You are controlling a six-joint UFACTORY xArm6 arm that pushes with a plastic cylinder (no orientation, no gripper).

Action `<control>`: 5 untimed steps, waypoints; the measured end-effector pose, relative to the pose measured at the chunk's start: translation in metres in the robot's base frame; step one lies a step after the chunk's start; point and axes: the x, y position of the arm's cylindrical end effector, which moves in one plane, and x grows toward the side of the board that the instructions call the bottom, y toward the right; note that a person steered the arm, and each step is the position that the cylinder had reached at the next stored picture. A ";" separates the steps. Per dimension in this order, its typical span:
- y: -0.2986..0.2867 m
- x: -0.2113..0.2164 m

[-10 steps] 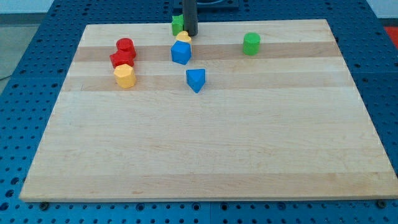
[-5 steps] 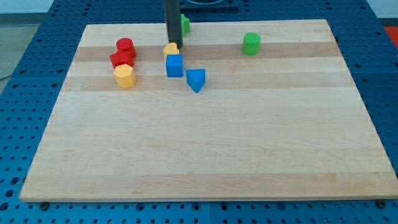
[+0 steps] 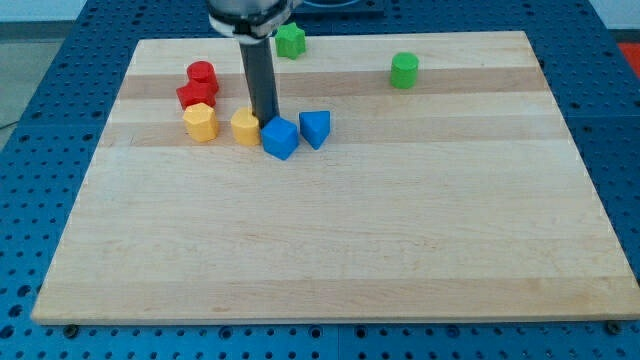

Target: Separate yellow heart and blue cube

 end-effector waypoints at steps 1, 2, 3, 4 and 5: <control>0.000 0.015; -0.003 0.008; -0.014 0.011; -0.010 -0.004; -0.010 -0.018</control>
